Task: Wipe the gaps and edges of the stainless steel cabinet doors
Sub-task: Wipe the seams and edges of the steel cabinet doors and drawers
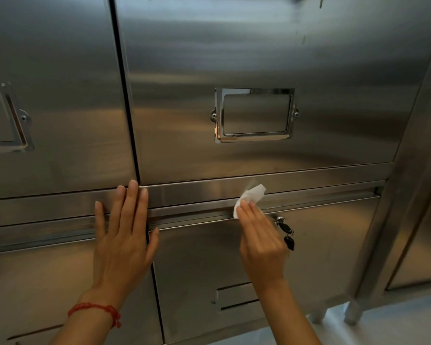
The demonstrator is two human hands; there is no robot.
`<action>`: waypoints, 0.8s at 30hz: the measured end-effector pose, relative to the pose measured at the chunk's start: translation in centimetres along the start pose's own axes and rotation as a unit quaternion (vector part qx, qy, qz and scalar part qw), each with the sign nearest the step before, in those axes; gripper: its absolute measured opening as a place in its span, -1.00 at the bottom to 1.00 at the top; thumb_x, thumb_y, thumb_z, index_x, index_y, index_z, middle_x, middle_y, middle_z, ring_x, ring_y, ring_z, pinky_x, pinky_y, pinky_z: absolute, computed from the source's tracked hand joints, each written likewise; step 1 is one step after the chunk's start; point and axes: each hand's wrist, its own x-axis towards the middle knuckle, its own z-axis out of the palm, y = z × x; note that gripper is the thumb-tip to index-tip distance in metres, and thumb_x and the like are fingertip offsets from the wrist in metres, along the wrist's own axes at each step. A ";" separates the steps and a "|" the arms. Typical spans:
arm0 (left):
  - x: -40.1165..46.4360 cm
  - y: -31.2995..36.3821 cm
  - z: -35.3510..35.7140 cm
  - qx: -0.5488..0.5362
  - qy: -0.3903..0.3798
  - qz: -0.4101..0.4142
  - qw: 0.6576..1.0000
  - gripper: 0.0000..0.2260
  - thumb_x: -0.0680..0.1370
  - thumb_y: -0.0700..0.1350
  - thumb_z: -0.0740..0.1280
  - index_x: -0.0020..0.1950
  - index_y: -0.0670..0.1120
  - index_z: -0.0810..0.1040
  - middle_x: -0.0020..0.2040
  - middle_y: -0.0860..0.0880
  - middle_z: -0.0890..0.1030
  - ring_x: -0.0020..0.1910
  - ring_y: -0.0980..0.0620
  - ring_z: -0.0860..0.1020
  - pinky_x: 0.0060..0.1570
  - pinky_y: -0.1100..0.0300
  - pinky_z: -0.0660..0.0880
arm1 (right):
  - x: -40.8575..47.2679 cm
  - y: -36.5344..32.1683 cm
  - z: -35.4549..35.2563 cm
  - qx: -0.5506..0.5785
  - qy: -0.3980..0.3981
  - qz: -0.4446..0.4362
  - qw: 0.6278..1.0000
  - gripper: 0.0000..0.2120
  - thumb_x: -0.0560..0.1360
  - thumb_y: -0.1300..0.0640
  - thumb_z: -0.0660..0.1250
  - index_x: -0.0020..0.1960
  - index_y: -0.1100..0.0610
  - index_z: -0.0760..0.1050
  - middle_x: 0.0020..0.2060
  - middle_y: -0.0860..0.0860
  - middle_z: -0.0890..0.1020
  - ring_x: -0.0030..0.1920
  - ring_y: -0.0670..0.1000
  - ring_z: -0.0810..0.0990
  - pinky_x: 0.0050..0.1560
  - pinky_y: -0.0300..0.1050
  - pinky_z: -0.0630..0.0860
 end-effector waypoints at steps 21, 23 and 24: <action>3.9 3.7 -1.5 -0.039 0.008 0.049 0.998 -0.47 0.54 -0.01 0.11 0.48 -0.20 0.19 0.50 -0.21 0.15 0.49 -0.15 0.10 0.42 -0.21 0.02 | 0.6 1.8 -0.9 -0.014 0.011 0.035 0.999 -0.67 0.27 0.46 0.47 0.03 0.34 0.62 0.02 0.21 0.64 0.03 0.15 0.65 0.00 0.06 0.60; 4.4 4.0 -1.6 -0.041 0.008 0.062 0.997 -0.47 0.54 -0.02 0.11 0.48 -0.19 0.19 0.50 -0.19 0.15 0.49 -0.14 0.11 0.41 -0.21 0.05 | 0.7 1.7 -1.1 -0.010 -0.007 0.006 1.000 -0.64 0.24 0.47 0.50 0.03 0.33 0.63 0.02 0.20 0.65 0.05 0.12 0.64 0.06 0.03 0.58; 4.6 4.2 -1.6 -0.041 0.006 0.074 0.996 -0.47 0.54 -0.02 0.11 0.48 -0.18 0.20 0.50 -0.19 0.15 0.49 -0.14 0.11 0.40 -0.22 0.07 | 0.8 1.9 -1.2 -0.007 -0.011 0.002 1.000 -0.61 0.21 0.48 0.52 0.02 0.32 0.64 0.03 0.19 0.65 0.06 0.11 0.64 0.08 0.03 0.56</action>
